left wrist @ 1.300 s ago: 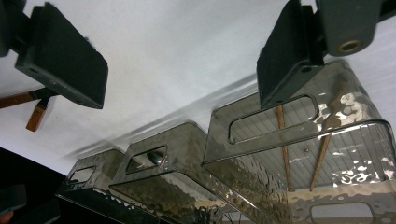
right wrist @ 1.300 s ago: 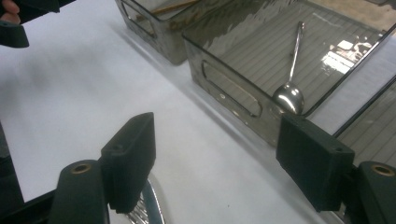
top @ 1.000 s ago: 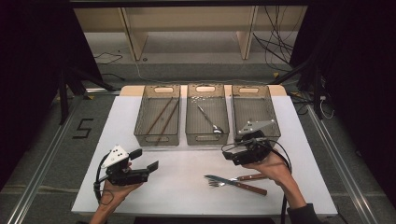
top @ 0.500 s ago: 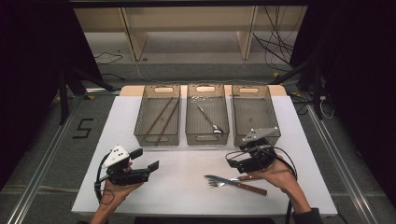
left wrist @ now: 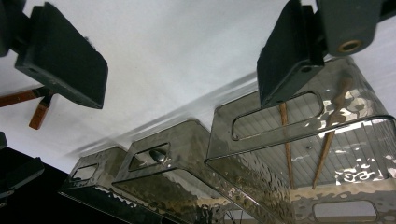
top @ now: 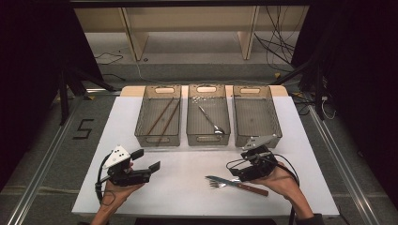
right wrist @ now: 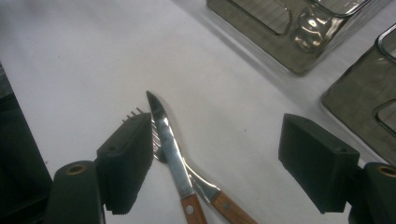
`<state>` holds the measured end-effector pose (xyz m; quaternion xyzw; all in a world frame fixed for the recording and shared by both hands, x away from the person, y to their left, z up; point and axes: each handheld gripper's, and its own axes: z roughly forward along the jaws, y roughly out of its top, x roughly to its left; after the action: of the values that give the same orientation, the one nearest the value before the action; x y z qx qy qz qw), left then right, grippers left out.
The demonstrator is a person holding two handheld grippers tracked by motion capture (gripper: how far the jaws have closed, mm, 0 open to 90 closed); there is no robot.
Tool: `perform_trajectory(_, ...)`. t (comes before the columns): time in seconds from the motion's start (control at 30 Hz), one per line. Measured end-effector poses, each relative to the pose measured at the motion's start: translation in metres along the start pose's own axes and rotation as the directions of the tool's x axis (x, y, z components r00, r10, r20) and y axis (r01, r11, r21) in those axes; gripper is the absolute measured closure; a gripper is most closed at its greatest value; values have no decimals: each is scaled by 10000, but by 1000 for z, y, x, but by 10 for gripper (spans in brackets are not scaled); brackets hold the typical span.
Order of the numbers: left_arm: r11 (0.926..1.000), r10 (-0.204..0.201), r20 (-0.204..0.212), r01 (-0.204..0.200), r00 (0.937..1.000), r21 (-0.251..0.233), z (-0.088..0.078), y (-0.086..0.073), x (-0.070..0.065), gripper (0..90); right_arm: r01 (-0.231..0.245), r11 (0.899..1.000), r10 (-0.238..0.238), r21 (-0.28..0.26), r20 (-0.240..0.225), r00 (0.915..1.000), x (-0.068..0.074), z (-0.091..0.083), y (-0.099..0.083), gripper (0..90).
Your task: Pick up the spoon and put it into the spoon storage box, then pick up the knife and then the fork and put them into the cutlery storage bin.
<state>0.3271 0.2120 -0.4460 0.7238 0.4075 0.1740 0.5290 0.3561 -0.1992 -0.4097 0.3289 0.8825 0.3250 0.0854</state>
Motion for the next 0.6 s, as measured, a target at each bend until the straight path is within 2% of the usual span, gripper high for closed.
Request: perform_trajectory(0.6, 10000, -71, 10, 71, 10000, -39, -4, -1, 2, 158, 123, 9966, -118, 813, -62, 9999, 8, 8, -10, 253)
